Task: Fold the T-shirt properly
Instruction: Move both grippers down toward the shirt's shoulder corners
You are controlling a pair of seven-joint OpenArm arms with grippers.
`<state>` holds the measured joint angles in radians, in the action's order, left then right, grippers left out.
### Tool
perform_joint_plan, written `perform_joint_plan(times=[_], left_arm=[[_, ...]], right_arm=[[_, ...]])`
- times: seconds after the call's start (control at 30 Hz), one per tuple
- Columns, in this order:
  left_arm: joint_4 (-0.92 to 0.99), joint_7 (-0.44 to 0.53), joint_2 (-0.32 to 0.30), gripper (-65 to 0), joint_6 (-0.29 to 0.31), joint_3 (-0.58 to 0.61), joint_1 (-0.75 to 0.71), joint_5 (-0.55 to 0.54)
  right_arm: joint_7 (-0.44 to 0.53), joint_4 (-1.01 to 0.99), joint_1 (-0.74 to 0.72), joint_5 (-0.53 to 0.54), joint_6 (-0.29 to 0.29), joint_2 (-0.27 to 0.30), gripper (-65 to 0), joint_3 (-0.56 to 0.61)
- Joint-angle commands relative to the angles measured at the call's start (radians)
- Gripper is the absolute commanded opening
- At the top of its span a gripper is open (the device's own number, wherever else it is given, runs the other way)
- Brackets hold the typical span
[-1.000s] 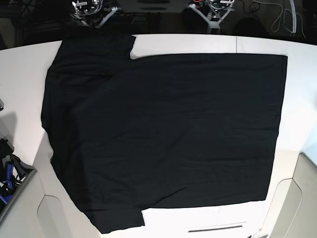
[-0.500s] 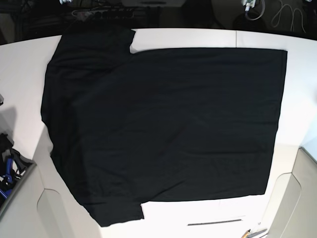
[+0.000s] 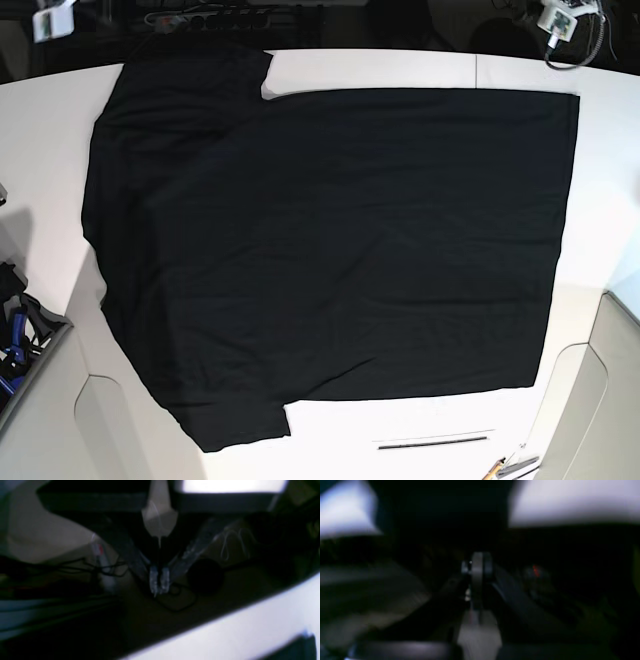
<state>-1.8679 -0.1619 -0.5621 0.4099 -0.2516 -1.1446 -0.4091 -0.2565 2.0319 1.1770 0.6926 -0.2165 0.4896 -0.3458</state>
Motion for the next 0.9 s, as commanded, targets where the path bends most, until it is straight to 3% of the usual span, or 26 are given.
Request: perform_joint_plan(times=[0.0, 0.07, 0.17, 0.23, 0.33, 0.6, 0.73, 0.87], left_arm=[[-0.04, 0.0, -0.006, -65.0, 0.031, -0.037, -0.021, -0.038], [-0.083, -0.023, -0.003, -65.0, 0.093, -0.096, -0.018, -0.12], [-0.114, -0.023, -0.003, -65.0, 0.182, -0.169, -0.013, -0.227], [-0.117, -0.023, -0.003, -65.0, 0.27, -0.202, -0.007, -0.276], [-0.117, -0.039, 0.002, -65.0, 0.288, -0.223, 0.014, -0.293], [-0.117, -0.195, 0.063, -63.9, 0.288, -0.224, 0.102, -0.392], [-0.117, -0.275, 0.063, -43.1, 0.288, -0.224, 0.144, -0.448], [-0.117, -0.332, 0.063, -39.3, 0.288, -0.224, 0.167, -0.471]], right_arm=[[0.0, 0.037, 0.015, 0.048, -0.031, -0.009, -65.0, -0.047], [-0.01, 0.084, -0.014, 0.164, -0.103, -0.053, -65.0, -0.137], [-0.072, 0.097, -0.13, 0.331, -0.246, -0.174, -65.0, -0.261], [-0.159, 0.08, -0.216, 0.424, -0.279, -0.26, -65.0, -0.321], [-0.202, 0.006, -0.306, 0.473, -0.287, -0.346, -65.0, -0.359], [-0.208, -0.329, -0.456, 0.501, -0.289, -0.373, -65.0, -0.361], [-0.208, -0.364, -0.479, 0.488, -0.289, -0.374, -65.0, -0.368], [-0.207, -0.358, -0.498, 0.488, -0.289, -0.374, -33.6, -0.405]])
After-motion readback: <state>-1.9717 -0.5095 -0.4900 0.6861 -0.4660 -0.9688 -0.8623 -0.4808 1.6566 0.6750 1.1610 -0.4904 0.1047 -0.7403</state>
